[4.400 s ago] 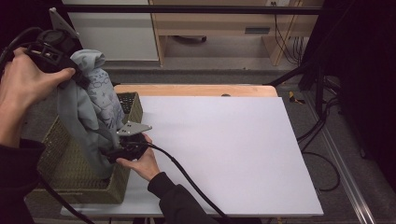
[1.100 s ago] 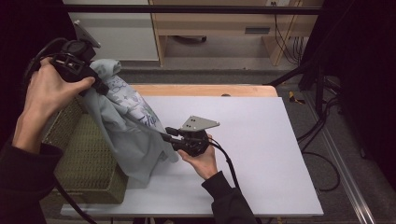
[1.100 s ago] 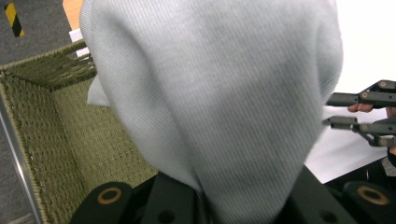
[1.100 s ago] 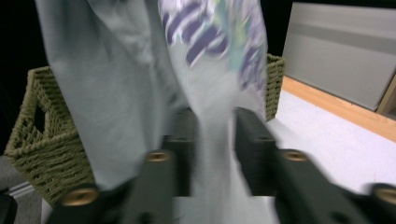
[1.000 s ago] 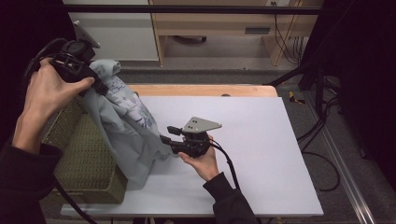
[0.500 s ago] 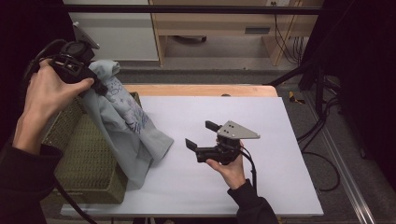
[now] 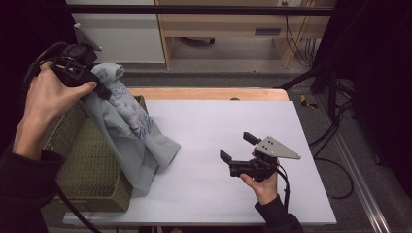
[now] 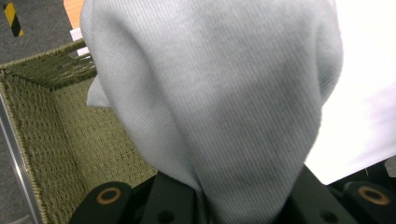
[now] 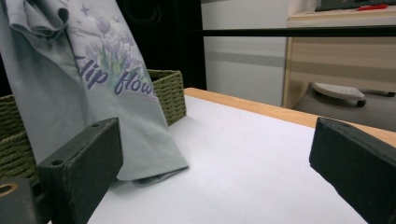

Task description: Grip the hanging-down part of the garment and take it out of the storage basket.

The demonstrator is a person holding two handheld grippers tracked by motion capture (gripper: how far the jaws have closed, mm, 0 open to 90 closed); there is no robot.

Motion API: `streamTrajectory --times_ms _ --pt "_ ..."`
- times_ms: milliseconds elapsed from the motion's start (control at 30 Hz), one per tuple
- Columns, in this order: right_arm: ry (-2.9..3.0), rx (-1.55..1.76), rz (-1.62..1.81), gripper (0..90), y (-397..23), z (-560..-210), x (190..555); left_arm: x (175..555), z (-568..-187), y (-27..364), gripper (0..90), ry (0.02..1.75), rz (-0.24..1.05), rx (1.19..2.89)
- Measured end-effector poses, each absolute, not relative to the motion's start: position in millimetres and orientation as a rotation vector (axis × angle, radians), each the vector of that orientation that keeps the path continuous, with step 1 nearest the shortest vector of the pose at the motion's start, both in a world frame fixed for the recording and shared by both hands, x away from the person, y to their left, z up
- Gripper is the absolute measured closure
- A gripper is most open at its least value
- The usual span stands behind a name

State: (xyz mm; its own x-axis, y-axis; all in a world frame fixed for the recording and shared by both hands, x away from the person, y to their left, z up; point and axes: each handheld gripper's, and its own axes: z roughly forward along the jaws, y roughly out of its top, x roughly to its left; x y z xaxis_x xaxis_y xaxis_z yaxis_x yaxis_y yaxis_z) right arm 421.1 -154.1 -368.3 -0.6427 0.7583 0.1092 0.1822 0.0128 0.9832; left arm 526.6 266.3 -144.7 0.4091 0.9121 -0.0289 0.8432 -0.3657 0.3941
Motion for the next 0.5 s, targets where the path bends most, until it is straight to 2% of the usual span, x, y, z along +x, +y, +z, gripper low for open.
streamTrajectory --times_ms 500 --pt "1.744 1.051 1.615 2.0 -199.5 -394.5 398.3 526.1 -148.0 272.3 78.5 1.525 0.274 2.309"
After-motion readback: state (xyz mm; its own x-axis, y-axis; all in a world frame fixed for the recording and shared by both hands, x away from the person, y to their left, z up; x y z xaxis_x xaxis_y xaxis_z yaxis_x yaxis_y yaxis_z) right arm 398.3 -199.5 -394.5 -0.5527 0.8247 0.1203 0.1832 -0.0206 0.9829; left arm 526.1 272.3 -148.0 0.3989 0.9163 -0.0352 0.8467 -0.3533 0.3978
